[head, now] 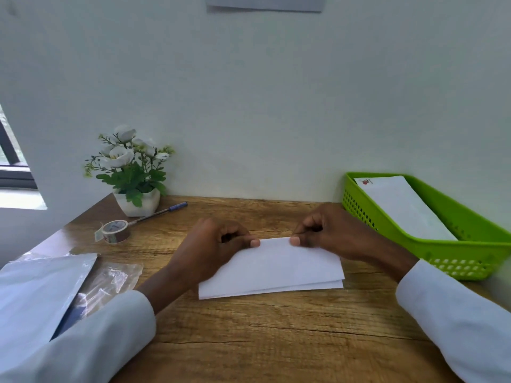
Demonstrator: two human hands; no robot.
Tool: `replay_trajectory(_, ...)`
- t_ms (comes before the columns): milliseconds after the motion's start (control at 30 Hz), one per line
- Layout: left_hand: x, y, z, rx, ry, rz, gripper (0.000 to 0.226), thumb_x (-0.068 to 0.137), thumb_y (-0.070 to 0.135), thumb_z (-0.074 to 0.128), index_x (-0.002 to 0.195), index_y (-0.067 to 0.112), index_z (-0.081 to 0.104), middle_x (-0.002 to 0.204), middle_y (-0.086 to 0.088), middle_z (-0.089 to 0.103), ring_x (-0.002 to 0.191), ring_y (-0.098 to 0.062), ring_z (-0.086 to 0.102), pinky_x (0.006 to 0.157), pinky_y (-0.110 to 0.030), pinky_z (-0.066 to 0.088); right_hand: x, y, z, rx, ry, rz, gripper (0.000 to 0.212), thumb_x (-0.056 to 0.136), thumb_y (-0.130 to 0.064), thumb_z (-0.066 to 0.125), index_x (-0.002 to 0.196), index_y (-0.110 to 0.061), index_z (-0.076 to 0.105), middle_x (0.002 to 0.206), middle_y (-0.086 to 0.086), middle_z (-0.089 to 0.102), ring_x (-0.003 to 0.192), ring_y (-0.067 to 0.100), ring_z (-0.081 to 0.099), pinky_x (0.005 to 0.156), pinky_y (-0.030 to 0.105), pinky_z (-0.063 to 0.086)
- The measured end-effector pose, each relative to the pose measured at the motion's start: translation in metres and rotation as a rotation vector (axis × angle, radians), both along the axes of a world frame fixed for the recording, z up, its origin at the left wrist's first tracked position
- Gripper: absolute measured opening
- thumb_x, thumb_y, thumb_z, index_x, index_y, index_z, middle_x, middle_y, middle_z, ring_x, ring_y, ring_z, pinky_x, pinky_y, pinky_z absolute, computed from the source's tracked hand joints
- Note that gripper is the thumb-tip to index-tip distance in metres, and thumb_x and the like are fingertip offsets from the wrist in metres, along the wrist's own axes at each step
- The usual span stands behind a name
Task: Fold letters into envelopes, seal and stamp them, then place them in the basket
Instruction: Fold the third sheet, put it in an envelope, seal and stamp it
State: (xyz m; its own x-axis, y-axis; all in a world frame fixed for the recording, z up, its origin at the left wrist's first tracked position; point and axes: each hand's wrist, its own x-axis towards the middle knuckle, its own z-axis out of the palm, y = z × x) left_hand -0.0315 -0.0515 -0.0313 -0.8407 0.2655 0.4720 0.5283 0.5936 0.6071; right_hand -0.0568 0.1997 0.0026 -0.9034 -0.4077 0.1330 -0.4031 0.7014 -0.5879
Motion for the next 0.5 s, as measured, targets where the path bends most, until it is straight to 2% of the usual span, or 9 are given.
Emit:
replay_trajectory(67,-0.004,-0.005,0.000,0.023,-0.042,0.022,0.013,0.079,0.040,0.074,0.076,0.028,0.078,0.068,0.011,0.071,0.057,-0.005,0.056,0.050,-0.018,0.034,-0.005,0.008,-0.001,-0.088,-0.047,-0.042,0.012,0.082,-0.024,0.079,0.078,-0.013,0.079,0.079,0.004,0.077,0.071,0.012,0.065,0.072,0.039,0.053)
replay_trajectory(133,-0.007,-0.011,0.002,0.038,-0.127,0.040,0.012,0.076,0.040,0.076,0.074,0.029,0.077,0.070,0.009,0.073,0.059,-0.007,0.058,0.052,-0.019,0.038,-0.008,0.013,-0.003,-0.136,-0.074,-0.078,0.010,0.081,-0.021,0.080,0.077,-0.012,0.080,0.077,0.005,0.077,0.071,0.010,0.066,0.070,0.034,0.050)
replay_trajectory(267,-0.012,-0.024,0.001,0.045,-0.313,0.055,0.004,0.079,0.022,0.078,0.075,0.021,0.078,0.080,0.008,0.076,0.077,-0.011,0.068,0.066,-0.021,0.048,-0.014,0.021,-0.011,-0.224,-0.112,-0.177,0.006,0.079,-0.012,0.082,0.076,-0.007,0.079,0.073,0.007,0.077,0.068,0.013,0.069,0.062,0.029,0.054)
replay_trajectory(333,-0.013,-0.027,0.001,0.063,-0.348,0.073,0.003,0.078,0.020,0.079,0.076,0.018,0.079,0.079,0.006,0.076,0.078,-0.012,0.068,0.069,-0.025,0.049,-0.015,0.024,-0.014,-0.264,-0.160,-0.201,0.007,0.079,-0.006,0.080,0.079,0.001,0.077,0.070,0.008,0.075,0.062,0.012,0.070,0.054,0.023,0.055)
replay_trajectory(400,-0.015,-0.028,0.002,0.071,-0.373,0.116,0.007,0.075,0.023,0.082,0.074,0.018,0.078,0.071,0.006,0.075,0.067,-0.008,0.066,0.061,-0.021,0.047,-0.014,0.025,-0.017,-0.281,-0.186,-0.220,0.007,0.080,-0.002,0.078,0.078,0.004,0.075,0.069,0.009,0.073,0.058,0.011,0.069,0.050,0.020,0.053)
replay_trajectory(467,-0.017,-0.028,0.001,0.039,-0.412,0.163,0.014,0.073,0.029,0.083,0.071,0.017,0.077,0.063,0.007,0.072,0.051,0.000,0.058,0.053,-0.017,0.041,-0.014,0.025,-0.019,-0.291,-0.195,-0.237,0.008,0.080,-0.001,0.078,0.074,0.001,0.073,0.067,0.009,0.072,0.058,0.014,0.067,0.050,0.021,0.053)
replay_trajectory(500,-0.018,-0.029,0.000,0.025,-0.433,0.176,0.018,0.071,0.031,0.083,0.070,0.015,0.077,0.062,0.004,0.072,0.047,-0.001,0.055,0.051,-0.018,0.040,-0.014,0.025,-0.020,-0.284,-0.198,-0.240,0.009,0.079,-0.001,0.079,0.073,0.002,0.073,0.066,0.010,0.072,0.058,0.015,0.066,0.051,0.022,0.053)
